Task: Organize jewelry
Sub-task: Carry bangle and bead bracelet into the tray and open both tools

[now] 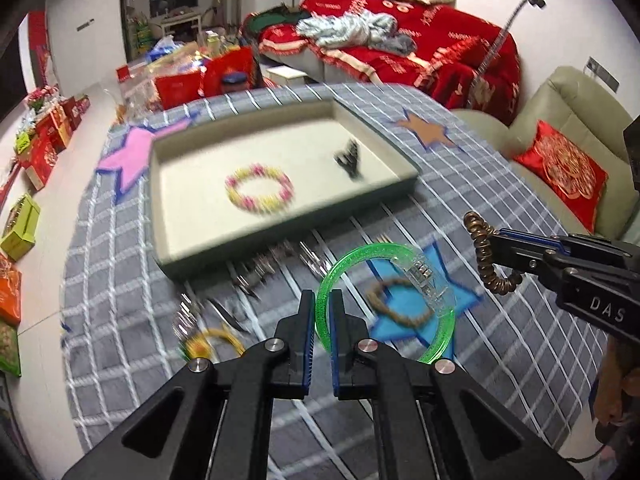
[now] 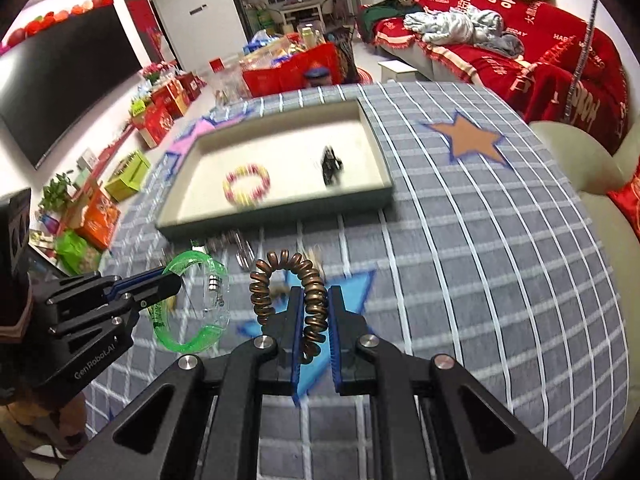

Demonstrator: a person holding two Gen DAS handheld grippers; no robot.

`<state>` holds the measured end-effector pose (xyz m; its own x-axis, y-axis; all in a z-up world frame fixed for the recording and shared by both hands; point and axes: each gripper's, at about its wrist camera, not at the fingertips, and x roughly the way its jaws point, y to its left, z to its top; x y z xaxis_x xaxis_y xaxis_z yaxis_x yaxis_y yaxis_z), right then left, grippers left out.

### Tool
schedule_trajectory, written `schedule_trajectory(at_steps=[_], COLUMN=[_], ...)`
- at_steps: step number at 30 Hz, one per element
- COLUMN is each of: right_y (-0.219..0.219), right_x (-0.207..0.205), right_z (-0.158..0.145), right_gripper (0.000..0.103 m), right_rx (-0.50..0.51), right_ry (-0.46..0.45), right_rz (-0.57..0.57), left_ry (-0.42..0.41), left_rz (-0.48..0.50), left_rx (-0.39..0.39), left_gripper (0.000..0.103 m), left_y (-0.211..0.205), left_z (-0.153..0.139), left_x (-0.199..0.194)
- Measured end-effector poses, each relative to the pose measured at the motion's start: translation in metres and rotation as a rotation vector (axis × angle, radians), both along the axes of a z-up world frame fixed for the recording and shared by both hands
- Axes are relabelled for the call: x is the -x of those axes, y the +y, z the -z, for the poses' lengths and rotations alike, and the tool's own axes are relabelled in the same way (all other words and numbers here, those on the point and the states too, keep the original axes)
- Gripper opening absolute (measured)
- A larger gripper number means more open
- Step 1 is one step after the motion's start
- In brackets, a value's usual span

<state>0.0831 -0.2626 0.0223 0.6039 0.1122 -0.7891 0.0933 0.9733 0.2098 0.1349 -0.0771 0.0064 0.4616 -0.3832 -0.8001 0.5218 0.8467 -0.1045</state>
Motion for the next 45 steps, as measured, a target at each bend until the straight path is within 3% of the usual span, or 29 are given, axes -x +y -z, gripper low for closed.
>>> schedule_trajectory(at_steps=[8,15,22,30,41,44,45], right_y=[0.006,0.005,0.000,0.000,0.009,0.010,0.009], right_x=[-0.077,-0.150,-0.197,-0.217,-0.220,-0.221,-0.220], right_z=[-0.001,0.016,0.039,0.063,0.074,0.072,0.070], right_gripper=[0.012,0.012,0.012,0.012,0.014,0.018,0.026], right_rx=[-0.041,-0.053,-0.049,-0.020,0.045,0.044,0.041], right_ry=[0.004,0.032,0.061,0.102,0.132,0.132,0.127], right_rz=[-0.030,-0.023,0.012,0.029,0.010,0.011,0.016], left_ry=[-0.017,-0.018,-0.005,0.050,0.018,0.009,0.009], left_rz=[-0.111,-0.180,-0.198,-0.217,-0.199,-0.194,-0.195], left_rx=[0.000,-0.053,-0.098,-0.118,-0.187,-0.189,-0.187], left_gripper=[0.023,0.023,0.023,0.023,0.023,0.023,0.023], left_y=[0.014,0.007,-0.003,-0.004,-0.011,-0.012,-0.011], left_z=[-0.009,0.013,0.038,0.059,0.065,0.064,0.064], left_x=[-0.080,-0.149,-0.191,-0.210,-0.206,-0.204,-0.204])
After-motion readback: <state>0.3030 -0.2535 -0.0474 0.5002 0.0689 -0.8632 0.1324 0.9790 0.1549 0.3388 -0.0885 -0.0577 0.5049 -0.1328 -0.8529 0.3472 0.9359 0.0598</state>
